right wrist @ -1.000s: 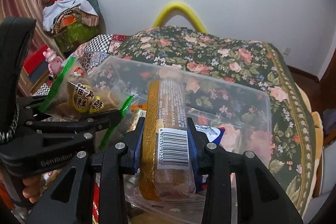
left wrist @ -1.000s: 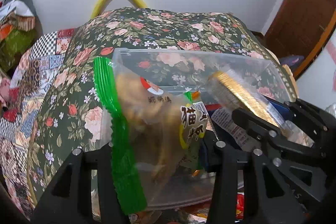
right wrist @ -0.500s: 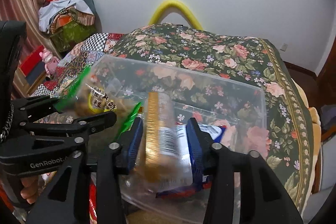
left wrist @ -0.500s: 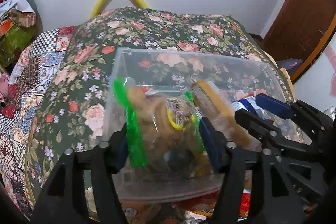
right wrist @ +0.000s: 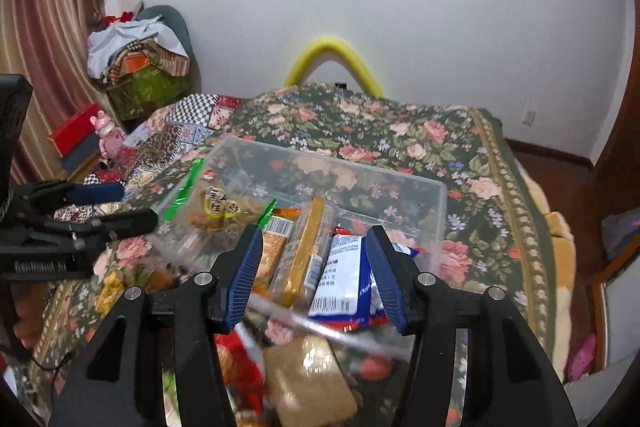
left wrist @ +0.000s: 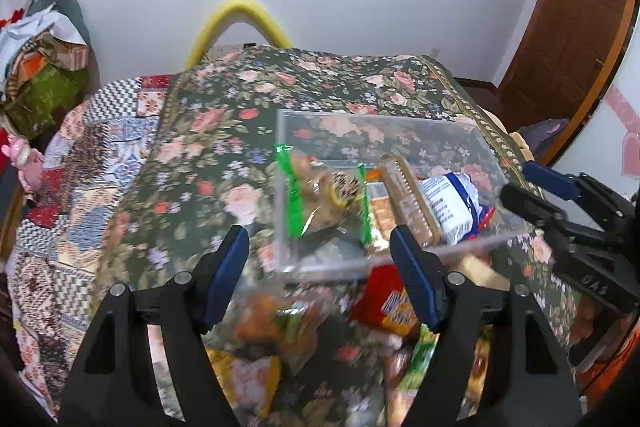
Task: Organize snacks
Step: 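Grasp the yellow fries pack with the left tool while the right tool grasps a wrapped bread cake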
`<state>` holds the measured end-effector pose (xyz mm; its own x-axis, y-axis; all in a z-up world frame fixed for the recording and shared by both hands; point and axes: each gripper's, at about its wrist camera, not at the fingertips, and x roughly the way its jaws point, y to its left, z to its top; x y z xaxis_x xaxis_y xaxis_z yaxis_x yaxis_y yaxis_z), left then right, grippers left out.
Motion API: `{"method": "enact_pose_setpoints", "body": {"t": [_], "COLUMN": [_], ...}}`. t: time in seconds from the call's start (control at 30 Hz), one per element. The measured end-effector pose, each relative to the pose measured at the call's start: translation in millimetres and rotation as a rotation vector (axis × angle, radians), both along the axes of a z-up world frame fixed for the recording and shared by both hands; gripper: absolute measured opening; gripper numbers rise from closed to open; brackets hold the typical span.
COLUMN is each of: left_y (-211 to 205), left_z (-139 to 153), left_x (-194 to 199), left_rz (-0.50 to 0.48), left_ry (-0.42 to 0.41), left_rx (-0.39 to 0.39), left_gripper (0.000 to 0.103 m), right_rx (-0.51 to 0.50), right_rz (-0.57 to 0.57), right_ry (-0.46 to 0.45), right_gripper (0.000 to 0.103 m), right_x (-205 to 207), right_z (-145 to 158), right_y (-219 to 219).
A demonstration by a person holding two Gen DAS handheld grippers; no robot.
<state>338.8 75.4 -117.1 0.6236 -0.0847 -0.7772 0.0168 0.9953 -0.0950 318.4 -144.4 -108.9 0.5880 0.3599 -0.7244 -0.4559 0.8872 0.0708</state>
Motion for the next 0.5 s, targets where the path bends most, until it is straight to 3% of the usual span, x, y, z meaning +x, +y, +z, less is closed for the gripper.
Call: {"method": "enact_pose_setpoints", "body": {"t": [0.2, 0.5], "left_y": [19.8, 46.7], "left_z": [2.8, -48.2], "left_x": [-35.0, -73.7], "left_rz": [0.005, -0.006], "left_ry": [0.010, 0.152], "left_rx": [0.044, 0.002], "left_gripper": [0.081, 0.087], "right_rx": [0.019, -0.013], "right_rz": [0.003, -0.023], "right_ry": [0.002, 0.076], "right_gripper": [0.051, 0.054], "right_x": [-34.6, -77.3], "right_z": [7.2, -13.7], "right_y": [-16.2, -34.3]}}
